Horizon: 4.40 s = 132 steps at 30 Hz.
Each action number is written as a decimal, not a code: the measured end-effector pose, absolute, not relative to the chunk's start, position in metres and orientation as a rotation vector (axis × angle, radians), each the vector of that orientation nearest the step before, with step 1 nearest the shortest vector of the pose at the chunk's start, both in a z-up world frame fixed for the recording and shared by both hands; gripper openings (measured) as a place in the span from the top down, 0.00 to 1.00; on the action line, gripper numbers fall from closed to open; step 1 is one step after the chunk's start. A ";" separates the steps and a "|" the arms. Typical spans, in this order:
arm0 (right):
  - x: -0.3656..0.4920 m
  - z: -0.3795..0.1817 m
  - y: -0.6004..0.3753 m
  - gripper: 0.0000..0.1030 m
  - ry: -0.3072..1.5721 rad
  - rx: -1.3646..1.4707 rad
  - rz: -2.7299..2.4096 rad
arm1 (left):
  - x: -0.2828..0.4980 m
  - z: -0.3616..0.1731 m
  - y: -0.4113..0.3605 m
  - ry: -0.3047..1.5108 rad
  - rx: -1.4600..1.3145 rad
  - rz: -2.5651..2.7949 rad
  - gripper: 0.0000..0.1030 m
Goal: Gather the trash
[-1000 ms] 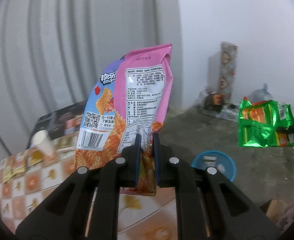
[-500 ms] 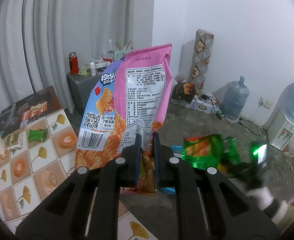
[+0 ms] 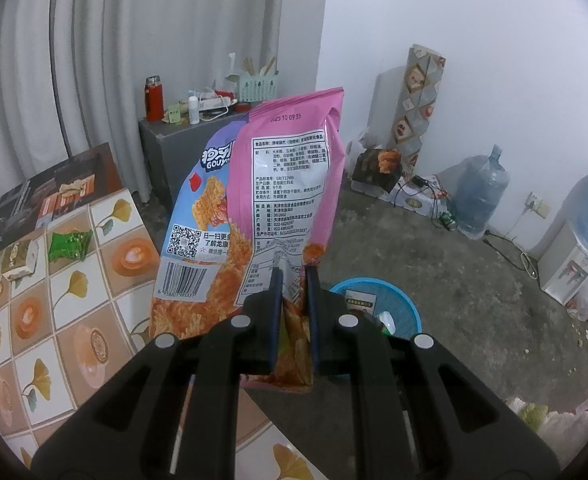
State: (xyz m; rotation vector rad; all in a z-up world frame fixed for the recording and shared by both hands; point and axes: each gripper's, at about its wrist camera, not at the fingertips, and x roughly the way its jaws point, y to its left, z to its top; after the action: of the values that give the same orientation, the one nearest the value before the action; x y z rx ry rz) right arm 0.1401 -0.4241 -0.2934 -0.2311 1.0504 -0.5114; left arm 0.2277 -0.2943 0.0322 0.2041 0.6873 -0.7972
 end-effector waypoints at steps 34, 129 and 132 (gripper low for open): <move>-0.050 -0.201 -0.499 0.40 0.643 0.824 -0.661 | 0.282 -0.134 -0.424 1.519 -0.533 -0.821 0.90; 0.018 -0.009 -0.192 0.06 0.934 0.116 -0.383 | 0.062 0.003 -0.030 0.870 0.035 -0.079 0.09; 0.017 -0.008 -0.195 0.06 0.934 0.116 -0.400 | 0.061 0.004 -0.029 0.862 0.038 -0.074 0.09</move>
State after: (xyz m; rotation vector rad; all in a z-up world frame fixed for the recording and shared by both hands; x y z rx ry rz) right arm 0.0166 -0.1951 -0.0082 0.1162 0.9337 -0.4000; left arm 0.0614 -0.0295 0.0042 0.0377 0.8621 -0.0736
